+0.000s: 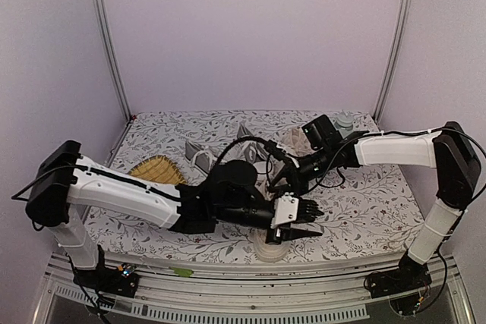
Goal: Tie the shoes
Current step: Wrap the half-tied shoelace around a loop with the shoelace, then pass from the right arm to the left
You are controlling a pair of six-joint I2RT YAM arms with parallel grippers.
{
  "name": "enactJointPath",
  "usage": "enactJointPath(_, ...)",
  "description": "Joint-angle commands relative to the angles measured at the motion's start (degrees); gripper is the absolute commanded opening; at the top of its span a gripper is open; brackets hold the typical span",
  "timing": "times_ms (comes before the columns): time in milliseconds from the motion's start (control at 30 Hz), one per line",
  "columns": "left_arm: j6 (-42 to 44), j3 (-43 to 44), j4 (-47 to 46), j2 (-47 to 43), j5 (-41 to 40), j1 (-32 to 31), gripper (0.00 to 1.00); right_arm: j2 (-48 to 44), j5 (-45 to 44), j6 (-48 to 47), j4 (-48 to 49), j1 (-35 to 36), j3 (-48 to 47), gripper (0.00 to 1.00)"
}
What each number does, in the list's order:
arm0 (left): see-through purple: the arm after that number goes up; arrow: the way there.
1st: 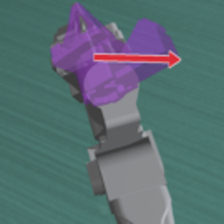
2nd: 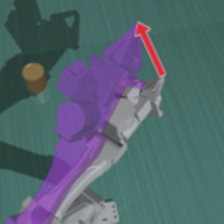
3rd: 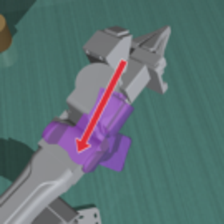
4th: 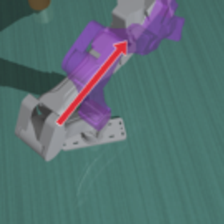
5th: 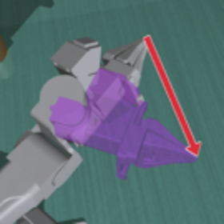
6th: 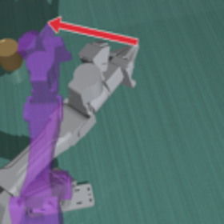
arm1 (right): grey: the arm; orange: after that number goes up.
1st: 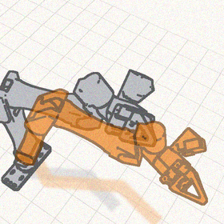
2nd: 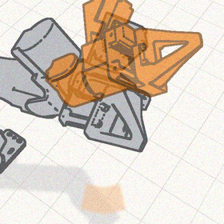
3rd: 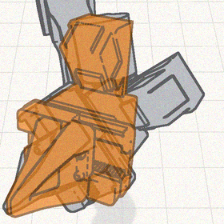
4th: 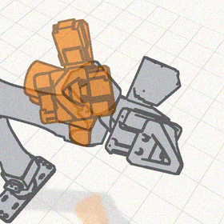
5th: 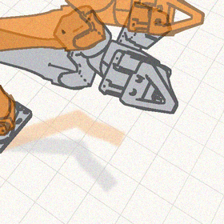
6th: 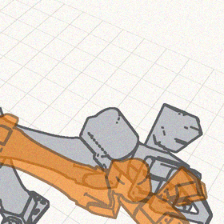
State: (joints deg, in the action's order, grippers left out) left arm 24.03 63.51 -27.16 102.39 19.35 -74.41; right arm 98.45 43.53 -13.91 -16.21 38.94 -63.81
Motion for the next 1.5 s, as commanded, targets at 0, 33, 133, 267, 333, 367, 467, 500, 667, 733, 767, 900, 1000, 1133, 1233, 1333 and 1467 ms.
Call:
enactJointPath(0,-6.5,-7.3,-4.0,-8.5,7.2,6.1,0.37,0.9,-0.5,-0.9,-0.2,-0.3,-1.3,0.01)
enactJointPath(33,-9.2,-9.5,-4.9,-9.9,8.3,8.1,0.35,0.9,-0.6,-1.0,-0.2,-0.3,-1.4,0.01)
enactJointPath(133,-14.7,-16.7,-8.8,-12.5,9.1,14.3,0.31,1.2,-0.6,-1.0,0.2,-0.4,-1.6,0.03)
enactJointPath(267,-17.4,-23.5,-15.0,-11.5,4.9,20.4,0.33,2.2,0.5,-0.7,0.9,-0.2,-2.5,0.04)
enactJointPath(333,-17.4,-24.6,-18.2,-9.4,3.5,21.8,0.41,2.6,0.7,-0.7,1.1,-0.2,-3.1,0.05)
enactJointPath(367,-17.1,-24.9,-19.8,-8.1,3.4,22.2,0.44,2.8,0.8,-0.7,1.2,-0.2,-3.4,0.05)
enactJointPath(467,-17.3,-25.4,-25.4,-3.6,3.7,23.7,0.53,3.2,1.7,-0.8,1.6,0.0,-4.3,0.05)
enactJointPath(500,-17.5,-25.0,-27.2,-2.2,5.0,24.2,0.54,3.2,1.9,-0.8,1.7,-0.1,-4.4,0.05)
enactJointPath(667,-18.8,-21.3,-30.8,4.7,11.7,25.6,0.54,2.4,2.5,-0.9,2.3,-0.1,-4.4,0.05)
enactJointPath(733,-19.7,-21.4,-34.4,6.3,14.6,25.8,0.54,2.4,2.7,-0.7,2.3,-0.1,-4.4,0.05)
enactJointPath(767,-20.0,-21.6,-36.4,6.9,16.1,25.8,0.54,2.4,2.9,-0.7,2.3,-0.1,-4.4,0.05)
enactJointPath(900,-20.7,-19.7,-37.7,9.6,18.4,26.2,0.53,2.4,3.2,-0.7,2.6,0.0,-4.1,0.05)
enactJointPath(1000,-22.3,-18.7,-38.5,11.3,19.3,26.8,0.47,2.3,3.4,-0.9,2.7,-0.1,-4.3,0.05)
enactJointPath(1133,-23.7,-16.6,-37.1,13.2,18.2,27.5,0.40,2.2,3.3,-1.3,2.6,0.0,-4.3,0.05)
enactJointPath(1233,-23.7,-15.6,-36.6,14.0,19.8,27.5,0.36,2.0,3.4,-1.5,2.7,0.0,-4.3,0.05)
enactJointPath(1333,-23.3,-14.7,-35.8,15.0,19.8,27.5,0.33,1.8,3.8,-1.6,2.8,0.0,-4.2,0.04)
enactJointPath(1467,-21.7,-13.6,-32.9,16.2,18.2,27.5,0.32,1.5,4.1,-1.8,2.9,0.0,-4.1,0.04)
